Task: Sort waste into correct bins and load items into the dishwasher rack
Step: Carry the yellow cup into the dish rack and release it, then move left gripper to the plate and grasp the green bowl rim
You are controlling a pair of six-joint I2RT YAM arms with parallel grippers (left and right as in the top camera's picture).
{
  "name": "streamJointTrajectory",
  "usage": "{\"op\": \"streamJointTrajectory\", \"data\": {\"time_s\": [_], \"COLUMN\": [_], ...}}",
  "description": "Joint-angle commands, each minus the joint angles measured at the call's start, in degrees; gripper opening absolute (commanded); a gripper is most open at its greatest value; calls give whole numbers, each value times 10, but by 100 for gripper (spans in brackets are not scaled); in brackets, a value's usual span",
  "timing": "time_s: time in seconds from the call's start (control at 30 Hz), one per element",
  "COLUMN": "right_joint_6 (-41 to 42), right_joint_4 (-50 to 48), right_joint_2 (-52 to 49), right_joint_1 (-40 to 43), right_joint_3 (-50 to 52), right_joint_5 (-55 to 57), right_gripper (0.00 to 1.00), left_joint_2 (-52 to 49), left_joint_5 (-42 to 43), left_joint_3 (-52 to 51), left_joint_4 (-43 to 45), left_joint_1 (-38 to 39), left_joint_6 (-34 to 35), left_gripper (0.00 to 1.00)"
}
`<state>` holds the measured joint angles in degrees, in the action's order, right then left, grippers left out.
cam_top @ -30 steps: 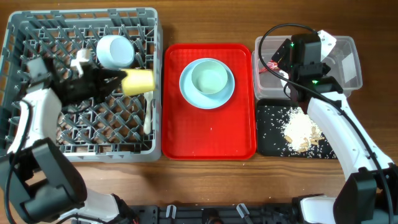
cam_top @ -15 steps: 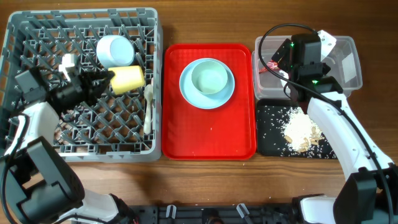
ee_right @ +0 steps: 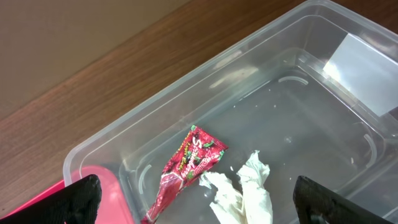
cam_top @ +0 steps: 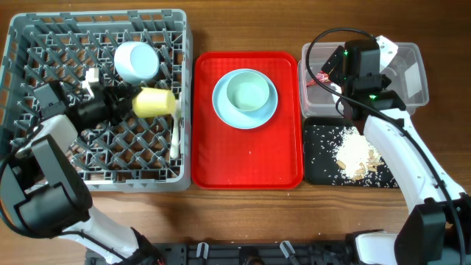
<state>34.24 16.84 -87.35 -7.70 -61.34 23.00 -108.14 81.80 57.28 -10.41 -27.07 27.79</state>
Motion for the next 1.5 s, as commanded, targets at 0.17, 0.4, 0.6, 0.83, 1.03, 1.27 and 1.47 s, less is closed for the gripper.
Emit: {"op": "streamJointTrajectory", "data": {"time_s": [0.17, 0.4, 0.6, 0.83, 1.03, 1.27, 1.47], "right_joint_6": [4, 4, 4, 4, 4, 4, 4], "right_joint_4": [-1, -1, -1, -1, -1, -1, -1], "right_joint_2": [9, 9, 9, 9, 9, 9, 9], "right_joint_1": [2, 2, 2, 2, 2, 2, 2], "right_joint_3": [-5, -5, -5, -5, -5, -5, -5], "right_joint_5": [10, 10, 10, 10, 10, 10, 10], "right_gripper": [100, 100, 100, 100, 100, 100, 100], "left_joint_2": [7, 155, 267, 387, 388, 366, 278], "left_joint_5": [-44, -175, -230, -409, -422, -748, -793], "left_joint_3": [15, 43, 43, 43, 47, 105, 104], "left_joint_4": [6, 5, 0, -151, -182, -343, -365], "left_joint_1": [2, 2, 2, 43, 111, 233, 235], "left_joint_6": [8, 32, 32, -6, -22, -111, -111], "left_gripper": [39, 100, 99, 100, 100, 26, 12]}}
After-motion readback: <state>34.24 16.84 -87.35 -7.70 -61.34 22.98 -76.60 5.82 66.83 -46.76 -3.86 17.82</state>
